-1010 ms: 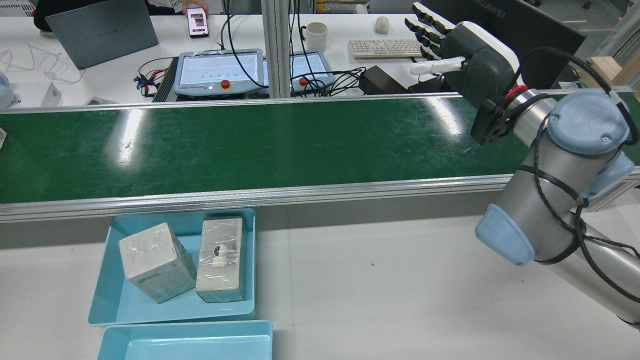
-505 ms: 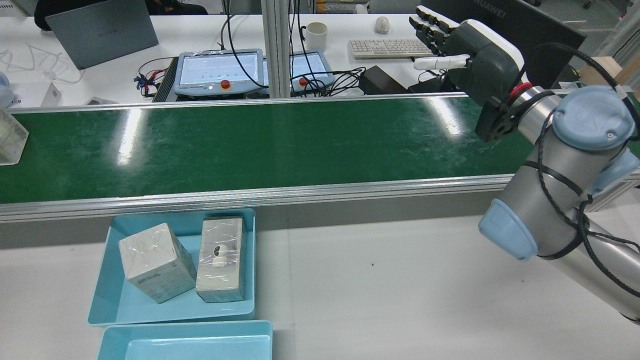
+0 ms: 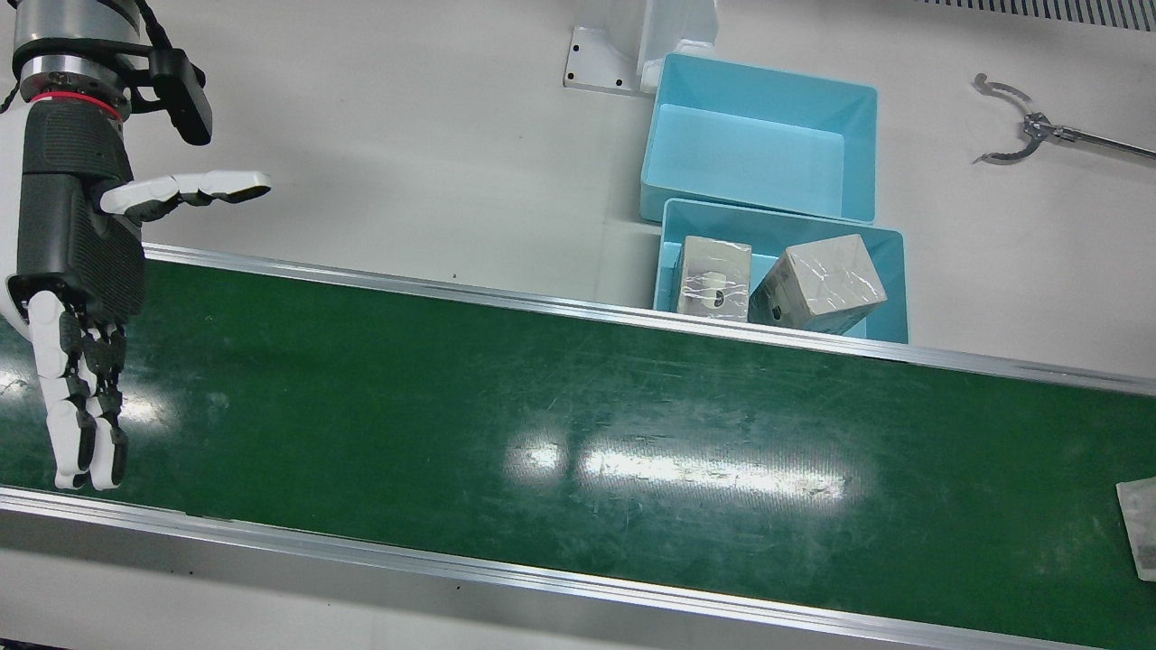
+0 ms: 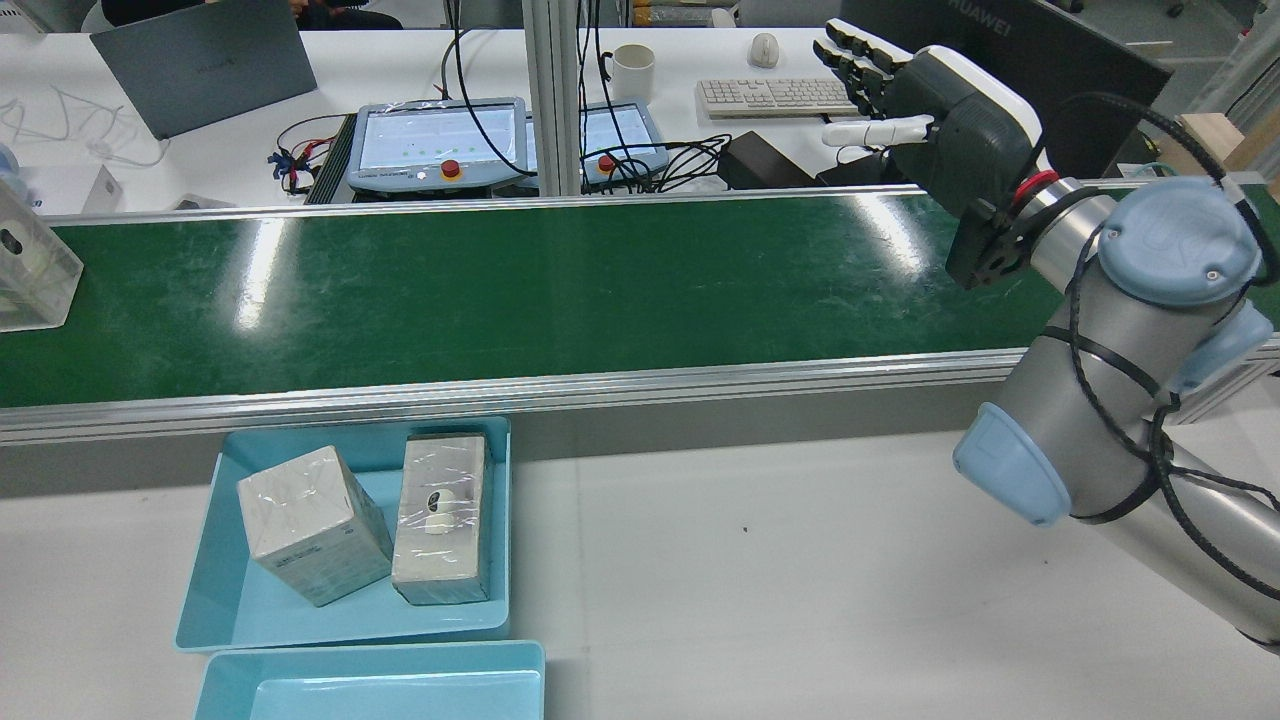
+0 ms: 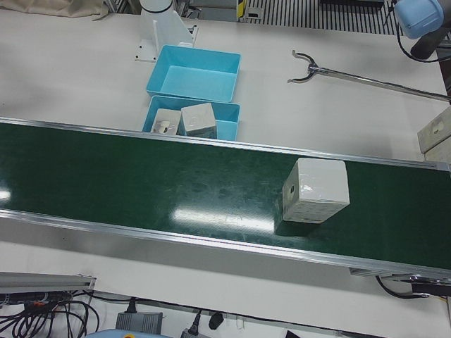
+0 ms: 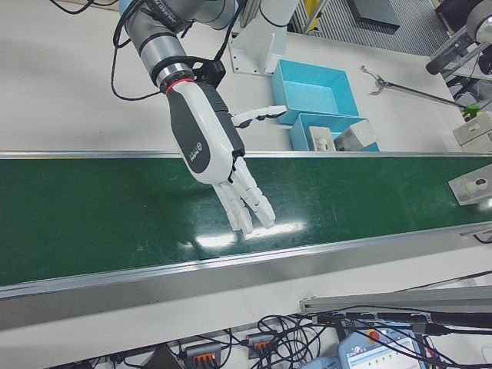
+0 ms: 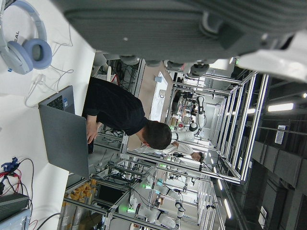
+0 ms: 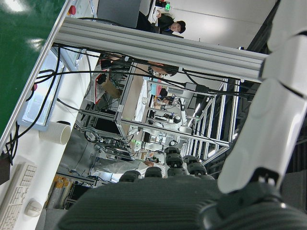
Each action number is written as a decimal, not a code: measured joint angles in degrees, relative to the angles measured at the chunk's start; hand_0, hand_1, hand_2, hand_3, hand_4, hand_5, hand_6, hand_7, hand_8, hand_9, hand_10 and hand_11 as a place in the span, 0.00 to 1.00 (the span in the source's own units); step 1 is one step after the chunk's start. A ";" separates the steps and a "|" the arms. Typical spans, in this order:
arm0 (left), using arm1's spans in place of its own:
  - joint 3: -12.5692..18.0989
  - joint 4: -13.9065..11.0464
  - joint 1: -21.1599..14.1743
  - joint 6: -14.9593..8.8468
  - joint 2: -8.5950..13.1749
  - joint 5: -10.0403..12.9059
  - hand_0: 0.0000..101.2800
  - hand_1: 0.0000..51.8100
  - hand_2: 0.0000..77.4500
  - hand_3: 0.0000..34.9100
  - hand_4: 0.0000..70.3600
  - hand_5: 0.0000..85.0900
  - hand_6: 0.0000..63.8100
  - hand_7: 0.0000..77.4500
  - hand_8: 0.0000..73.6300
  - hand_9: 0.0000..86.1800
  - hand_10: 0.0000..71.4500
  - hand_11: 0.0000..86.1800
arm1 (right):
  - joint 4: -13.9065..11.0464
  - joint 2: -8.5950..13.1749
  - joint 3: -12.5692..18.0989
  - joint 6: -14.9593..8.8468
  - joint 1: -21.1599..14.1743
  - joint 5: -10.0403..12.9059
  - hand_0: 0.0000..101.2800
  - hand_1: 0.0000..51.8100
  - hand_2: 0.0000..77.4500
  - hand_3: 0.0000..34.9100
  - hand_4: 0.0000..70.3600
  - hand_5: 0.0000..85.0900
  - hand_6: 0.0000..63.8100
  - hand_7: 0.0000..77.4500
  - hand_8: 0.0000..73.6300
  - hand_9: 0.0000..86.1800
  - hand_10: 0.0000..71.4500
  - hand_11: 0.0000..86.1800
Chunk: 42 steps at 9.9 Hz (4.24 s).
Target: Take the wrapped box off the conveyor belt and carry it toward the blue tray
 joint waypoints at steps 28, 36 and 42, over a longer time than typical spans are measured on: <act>0.00 0.00 0.00 0.00 0.00 0.00 0.00 0.00 0.01 0.00 0.00 0.01 0.00 0.01 0.00 0.00 0.01 0.00 | 0.02 -0.60 0.86 0.09 0.55 0.07 0.40 0.19 0.15 0.00 0.00 0.10 0.00 0.01 0.01 0.01 0.00 0.01; 0.00 0.00 0.00 0.00 0.00 0.00 0.00 0.00 0.01 0.00 0.00 0.01 0.00 0.00 0.00 0.00 0.01 0.00 | 0.02 -0.65 0.12 0.09 -0.68 0.07 0.40 0.19 0.15 0.05 0.00 0.10 0.00 0.00 0.01 0.01 0.00 0.01; 0.00 0.00 0.00 0.00 0.00 0.00 0.00 0.00 0.01 0.00 0.00 0.01 0.00 0.00 0.00 0.00 0.01 0.00 | 0.01 -0.69 -0.09 0.09 -1.64 0.12 0.40 0.19 0.15 0.04 0.00 0.10 0.00 0.00 0.01 0.01 0.00 0.01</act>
